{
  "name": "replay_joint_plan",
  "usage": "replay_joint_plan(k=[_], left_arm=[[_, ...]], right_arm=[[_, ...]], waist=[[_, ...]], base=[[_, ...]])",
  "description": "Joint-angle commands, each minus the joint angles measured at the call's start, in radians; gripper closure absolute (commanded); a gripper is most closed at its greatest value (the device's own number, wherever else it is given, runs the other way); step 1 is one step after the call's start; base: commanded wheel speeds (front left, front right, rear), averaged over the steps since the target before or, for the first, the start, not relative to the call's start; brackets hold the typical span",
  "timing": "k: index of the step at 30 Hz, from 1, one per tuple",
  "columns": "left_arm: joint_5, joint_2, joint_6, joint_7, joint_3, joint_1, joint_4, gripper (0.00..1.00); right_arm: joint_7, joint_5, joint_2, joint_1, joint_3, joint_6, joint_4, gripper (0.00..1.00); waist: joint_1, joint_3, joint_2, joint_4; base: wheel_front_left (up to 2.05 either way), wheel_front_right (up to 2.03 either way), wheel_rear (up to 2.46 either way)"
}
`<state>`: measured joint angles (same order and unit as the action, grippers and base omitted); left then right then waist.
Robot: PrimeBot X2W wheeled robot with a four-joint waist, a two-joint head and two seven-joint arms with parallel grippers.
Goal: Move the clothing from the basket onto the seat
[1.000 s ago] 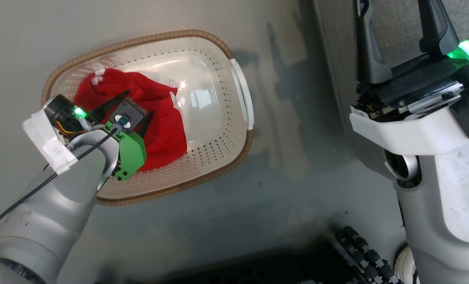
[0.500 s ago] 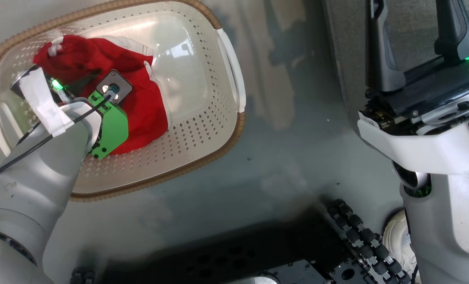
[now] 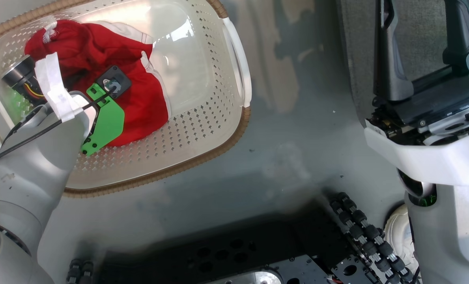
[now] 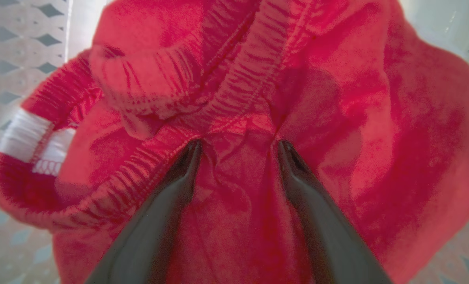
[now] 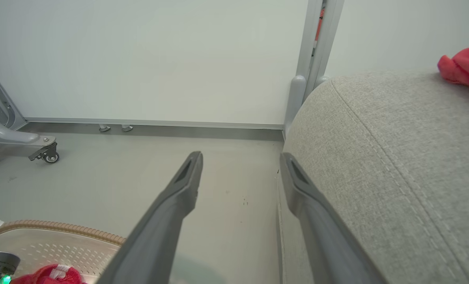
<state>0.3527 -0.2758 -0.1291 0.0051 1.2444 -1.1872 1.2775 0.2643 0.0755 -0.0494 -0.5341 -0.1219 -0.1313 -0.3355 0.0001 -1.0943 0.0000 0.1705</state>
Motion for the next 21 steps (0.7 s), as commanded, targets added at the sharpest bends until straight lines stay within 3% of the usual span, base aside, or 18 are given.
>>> replay_joint_plan(k=[1, 7, 9, 10, 21], left_arm=[[0.000, -0.006, -0.002, 0.004, 0.003, -0.010, 0.005, 0.00], [-0.020, 0.003, 0.003, 0.047, 0.011, 0.001, 0.009, 0.00], [-0.026, 0.010, 0.003, 0.071, 0.015, 0.002, 0.010, 0.95], [-0.030, 0.013, 0.004, 0.074, 0.016, 0.000, 0.011, 1.00], [-0.032, 0.058, 0.009, 0.070, 0.021, -0.021, 0.010, 1.00]], right_arm=[[0.000, -0.006, -0.002, 0.016, 0.001, 0.001, -0.007, 0.00], [0.000, -0.013, -0.002, 0.034, 0.002, 0.001, -0.018, 0.00], [0.000, -0.018, -0.002, 0.035, 0.004, 0.001, -0.024, 0.00], [0.000, -0.018, -0.002, 0.037, 0.005, 0.001, -0.025, 0.00], [0.000, -0.016, -0.002, 0.014, 0.013, 0.001, -0.011, 0.00]], waist=[[-0.0001, 0.000, 0.0000, 0.000], [-0.0001, -0.001, 0.0000, 0.000], [-0.0001, -0.001, 0.0000, -0.002], [-0.0001, -0.002, 0.0000, -0.003], [-0.0001, 0.020, 0.0000, -0.014]], base=[[0.00, 0.00, 0.00], [0.00, 0.00, 0.00], [0.00, 0.00, 0.00], [0.00, 0.00, 0.00], [0.00, 0.00, 0.00]])
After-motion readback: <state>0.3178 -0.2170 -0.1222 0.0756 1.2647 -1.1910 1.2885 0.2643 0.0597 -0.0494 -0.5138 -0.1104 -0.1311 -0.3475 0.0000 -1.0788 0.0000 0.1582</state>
